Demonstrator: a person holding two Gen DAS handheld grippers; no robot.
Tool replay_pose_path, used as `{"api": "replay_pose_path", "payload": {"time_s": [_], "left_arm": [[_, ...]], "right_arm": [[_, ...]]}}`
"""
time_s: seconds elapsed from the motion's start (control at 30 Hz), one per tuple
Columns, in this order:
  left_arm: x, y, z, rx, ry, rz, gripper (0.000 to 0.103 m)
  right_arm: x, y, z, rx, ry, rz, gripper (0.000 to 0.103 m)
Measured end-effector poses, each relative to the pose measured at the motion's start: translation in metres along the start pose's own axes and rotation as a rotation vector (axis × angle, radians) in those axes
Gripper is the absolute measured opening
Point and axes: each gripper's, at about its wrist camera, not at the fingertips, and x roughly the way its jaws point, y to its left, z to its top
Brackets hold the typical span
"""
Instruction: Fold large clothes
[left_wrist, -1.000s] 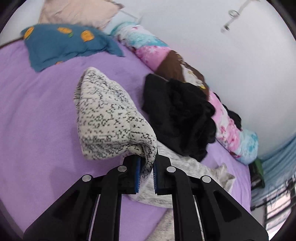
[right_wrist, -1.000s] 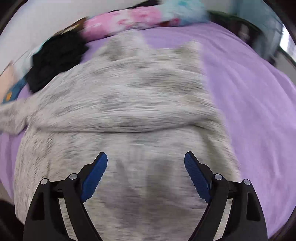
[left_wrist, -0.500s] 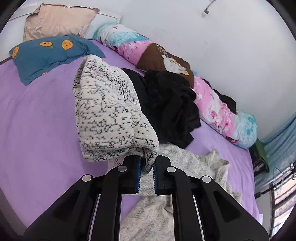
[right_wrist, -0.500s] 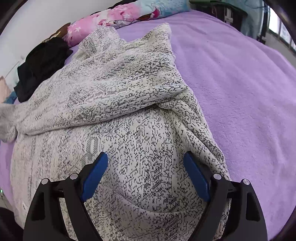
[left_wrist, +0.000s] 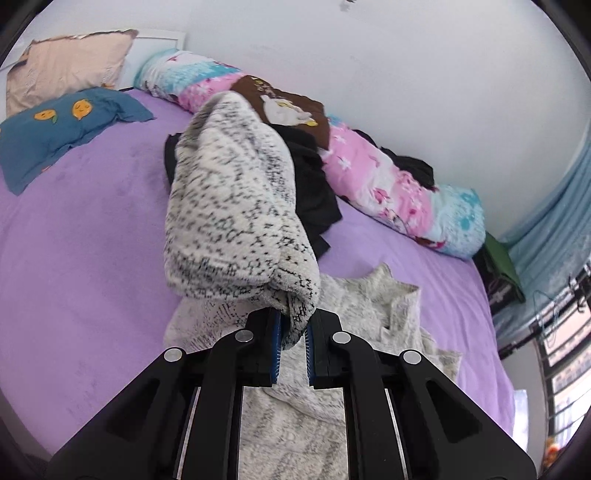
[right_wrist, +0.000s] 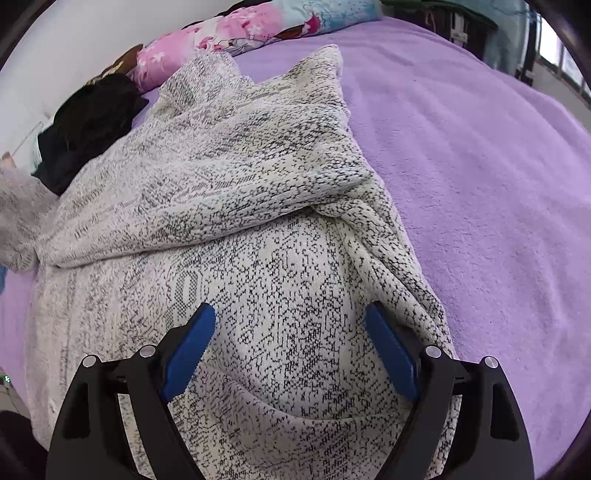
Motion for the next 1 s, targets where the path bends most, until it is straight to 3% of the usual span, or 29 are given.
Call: {"api": "replay_pose_path", "payload": {"time_s": [0.13, 0.27, 0.47, 0.7, 0.83, 1.0], "left_arm": [[0.008, -0.025, -0.011, 0.035, 0.017, 0.003, 0.009], [0.016, -0.044, -0.02, 0.057, 0.038, -0.01, 0.009], [0.032, -0.077, -0.032, 0.06, 0.063, -0.029, 0.009], [0.059, -0.125, -0.063, 0.139, 0.104, -0.015, 0.009], [0.077, -0.147, -0.087, 0.202, 0.129, 0.005, 0.009], [0.1, -0.167, -0.115, 0.287, 0.154, 0.042, 0.009]], "right_arm": [[-0.009, -0.008, 0.004, 0.045, -0.01, 0.04, 0.081], [-0.023, -0.015, 0.01, 0.021, -0.025, 0.024, 0.081], [-0.022, -0.037, 0.01, 0.104, 0.043, 0.093, 0.081], [-0.028, -0.043, 0.014, 0.125, 0.046, 0.111, 0.081], [-0.033, -0.054, 0.02, 0.134, 0.027, 0.066, 0.082], [-0.034, -0.074, 0.023, 0.22, 0.02, 0.103, 0.082]]}}
